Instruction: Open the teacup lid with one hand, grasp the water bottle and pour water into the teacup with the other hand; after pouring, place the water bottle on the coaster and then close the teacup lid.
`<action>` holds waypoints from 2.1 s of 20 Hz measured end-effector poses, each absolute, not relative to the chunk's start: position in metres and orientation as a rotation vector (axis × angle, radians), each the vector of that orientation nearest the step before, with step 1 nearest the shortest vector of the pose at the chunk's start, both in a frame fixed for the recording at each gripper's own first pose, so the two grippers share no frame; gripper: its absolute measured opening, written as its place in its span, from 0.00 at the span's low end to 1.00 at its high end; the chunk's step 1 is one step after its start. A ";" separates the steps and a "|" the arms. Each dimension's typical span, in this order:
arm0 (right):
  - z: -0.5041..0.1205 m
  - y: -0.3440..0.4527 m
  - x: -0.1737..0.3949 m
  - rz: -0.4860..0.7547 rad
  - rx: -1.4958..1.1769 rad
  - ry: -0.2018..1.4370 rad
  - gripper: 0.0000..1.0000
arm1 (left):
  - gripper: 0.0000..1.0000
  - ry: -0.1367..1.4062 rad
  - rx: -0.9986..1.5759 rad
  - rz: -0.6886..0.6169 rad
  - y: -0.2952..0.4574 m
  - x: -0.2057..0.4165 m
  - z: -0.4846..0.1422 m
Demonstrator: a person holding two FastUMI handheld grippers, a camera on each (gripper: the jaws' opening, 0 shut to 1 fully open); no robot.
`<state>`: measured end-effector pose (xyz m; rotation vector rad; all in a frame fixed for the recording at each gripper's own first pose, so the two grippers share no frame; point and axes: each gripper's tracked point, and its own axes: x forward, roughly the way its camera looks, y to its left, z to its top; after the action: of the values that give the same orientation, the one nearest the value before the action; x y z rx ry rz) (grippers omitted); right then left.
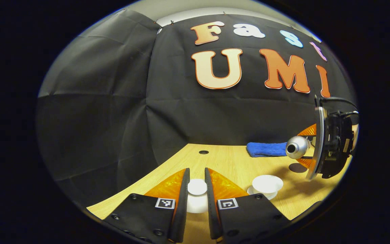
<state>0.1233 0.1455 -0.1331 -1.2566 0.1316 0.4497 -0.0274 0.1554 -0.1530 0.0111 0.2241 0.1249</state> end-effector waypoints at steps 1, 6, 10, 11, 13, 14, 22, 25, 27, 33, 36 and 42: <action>-0.133 0.140 0.125 0.445 -1.202 0.153 0.79 | 0.31 0.223 0.015 0.117 0.151 -0.025 -0.153; -0.127 0.112 0.127 0.420 -0.934 0.231 0.79 | 0.32 0.216 0.029 0.078 0.123 -0.017 -0.146; -0.133 0.095 0.129 0.418 -0.707 0.292 0.79 | 0.31 0.210 0.026 0.039 0.097 -0.011 -0.142; -0.138 0.091 0.131 0.418 -0.648 0.309 0.79 | 0.31 0.211 0.025 0.029 0.091 -0.009 -0.142; -0.149 0.085 0.137 0.413 -0.527 0.349 0.79 | 0.31 0.212 0.022 0.016 0.080 -0.008 -0.143; -0.154 0.085 0.140 0.419 -0.466 0.358 0.79 | 0.31 0.214 0.020 0.012 0.076 -0.007 -0.143; -0.187 0.080 0.153 0.427 -0.124 0.451 0.79 | 0.32 0.223 0.012 -0.001 0.051 0.004 -0.145; -0.196 0.075 0.159 0.411 -0.051 0.487 0.79 | 0.32 0.235 0.010 -0.007 0.043 0.009 -0.149; -0.207 0.076 0.161 0.411 -0.011 0.511 0.79 | 0.32 0.243 0.010 -0.011 0.038 0.012 -0.151; -0.221 0.078 0.161 0.420 0.034 0.529 0.79 | 0.32 0.264 0.023 -0.007 0.030 0.017 -0.157; -0.221 0.077 0.162 0.414 0.027 0.531 0.79 | 0.32 0.264 0.016 -0.016 0.024 0.022 -0.159; -0.214 0.063 0.169 0.366 -0.023 0.484 0.90 | 0.31 0.301 -0.023 -0.094 0.002 0.038 -0.183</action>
<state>0.1688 0.0626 -0.2136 -0.0227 0.4844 0.3664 0.0378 0.0025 -0.1831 -0.0225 0.3013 -0.0937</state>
